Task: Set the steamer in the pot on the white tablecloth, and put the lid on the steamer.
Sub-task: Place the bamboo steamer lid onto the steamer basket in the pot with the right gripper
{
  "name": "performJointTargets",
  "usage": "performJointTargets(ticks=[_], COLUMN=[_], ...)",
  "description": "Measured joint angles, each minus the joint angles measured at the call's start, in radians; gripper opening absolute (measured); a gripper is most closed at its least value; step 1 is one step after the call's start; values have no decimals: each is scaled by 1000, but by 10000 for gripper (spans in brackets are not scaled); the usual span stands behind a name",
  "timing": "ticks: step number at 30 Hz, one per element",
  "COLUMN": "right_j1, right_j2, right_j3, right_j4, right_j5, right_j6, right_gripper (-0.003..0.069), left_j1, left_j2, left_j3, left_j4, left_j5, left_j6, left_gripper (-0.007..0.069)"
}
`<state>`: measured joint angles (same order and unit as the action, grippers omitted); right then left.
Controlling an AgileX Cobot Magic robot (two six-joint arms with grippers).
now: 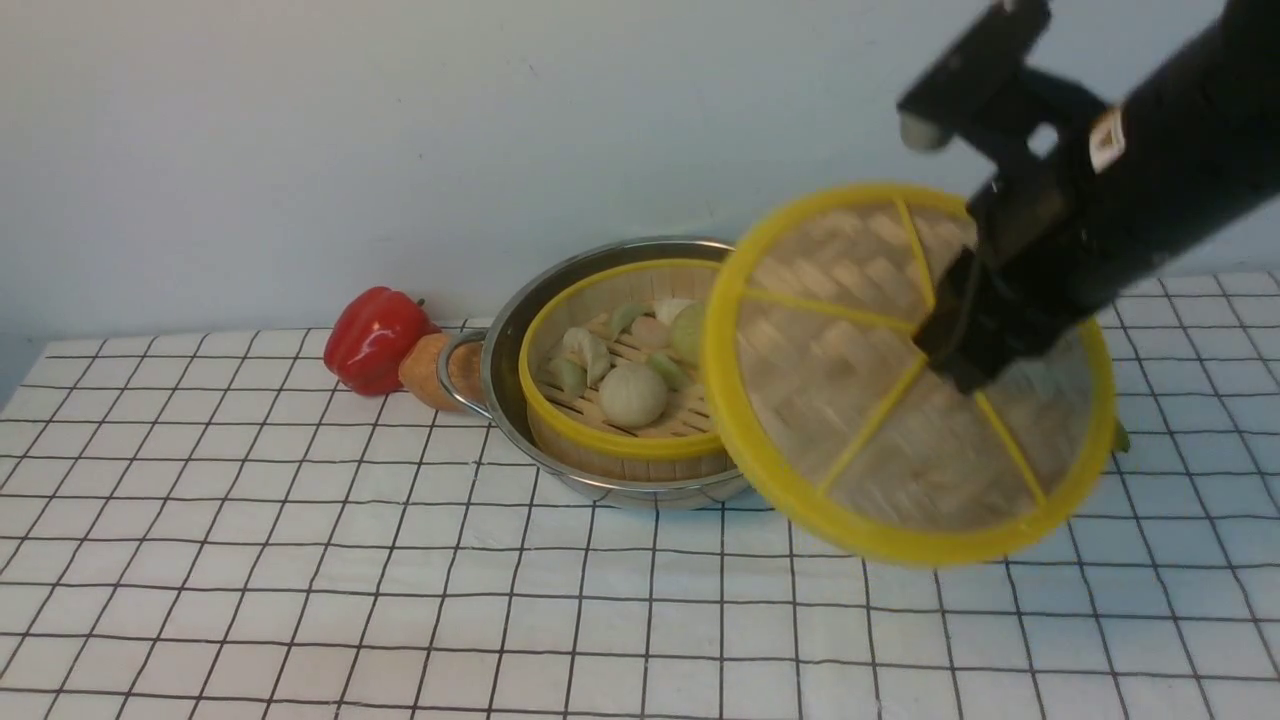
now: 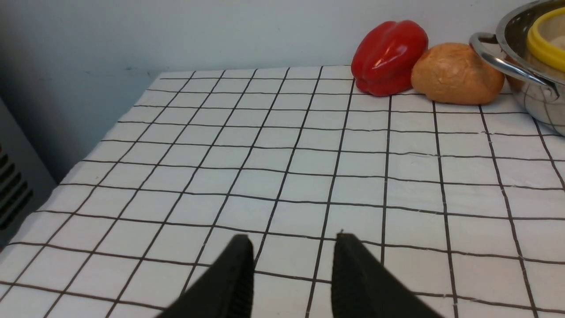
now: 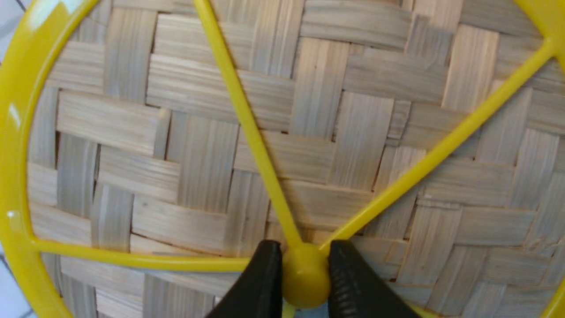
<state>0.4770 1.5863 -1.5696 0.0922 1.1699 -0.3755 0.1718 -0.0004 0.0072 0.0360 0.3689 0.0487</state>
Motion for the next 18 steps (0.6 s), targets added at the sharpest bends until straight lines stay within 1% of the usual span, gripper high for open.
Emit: performJointTargets(ticks=[3, 4, 5, 10, 14, 18], right_j1=[1, 1, 1, 1, 1, 1], right_j2=[112, 112, 200, 371, 464, 549], right_j3=[-210, -210, -335, -580, -649, -656], right_j4=[16, 16, 27, 67, 71, 71], right_j5=[53, 54, 60, 59, 59, 66], right_j6=[-48, -52, -80, -134, -167, -209], right_gripper=[148, 148, 148, 148, 148, 148], left_j1=[0, 0, 0, 0, 0, 0], left_j2=[0, 0, 0, 0, 0, 0], left_j3=[0, 0, 0, 0, 0, 0], left_j4=[0, 0, 0, 0, 0, 0], left_j5=[0, 0, 0, 0, 0, 0], left_j6=[0, 0, 0, 0, 0, 0], left_gripper=[243, 243, 243, 243, 243, 243])
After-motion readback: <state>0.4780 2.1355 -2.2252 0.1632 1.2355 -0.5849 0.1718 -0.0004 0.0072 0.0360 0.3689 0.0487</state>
